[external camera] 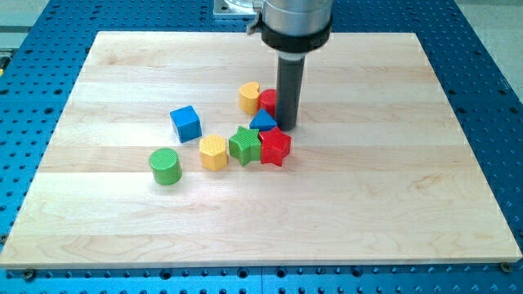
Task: Move the red circle diagonally to the yellow heart
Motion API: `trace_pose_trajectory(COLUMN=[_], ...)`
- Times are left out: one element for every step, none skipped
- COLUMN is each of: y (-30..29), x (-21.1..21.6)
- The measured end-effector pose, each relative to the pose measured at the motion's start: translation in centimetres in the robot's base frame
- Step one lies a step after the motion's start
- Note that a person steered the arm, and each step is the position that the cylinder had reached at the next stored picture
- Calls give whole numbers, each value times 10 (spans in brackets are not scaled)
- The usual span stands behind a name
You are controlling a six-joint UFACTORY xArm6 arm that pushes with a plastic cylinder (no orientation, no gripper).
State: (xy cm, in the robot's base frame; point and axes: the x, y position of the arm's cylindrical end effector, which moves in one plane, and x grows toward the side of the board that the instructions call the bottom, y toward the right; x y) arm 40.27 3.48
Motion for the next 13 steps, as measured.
trace_pose_trajectory(y=[-8, 24, 49, 3, -44, -29, -8, -48, -96, -140, -140, -103, -102], x=[-10, -40, -59, -50, -15, -22, -75, -98, -93, -26, 21, 10, -16])
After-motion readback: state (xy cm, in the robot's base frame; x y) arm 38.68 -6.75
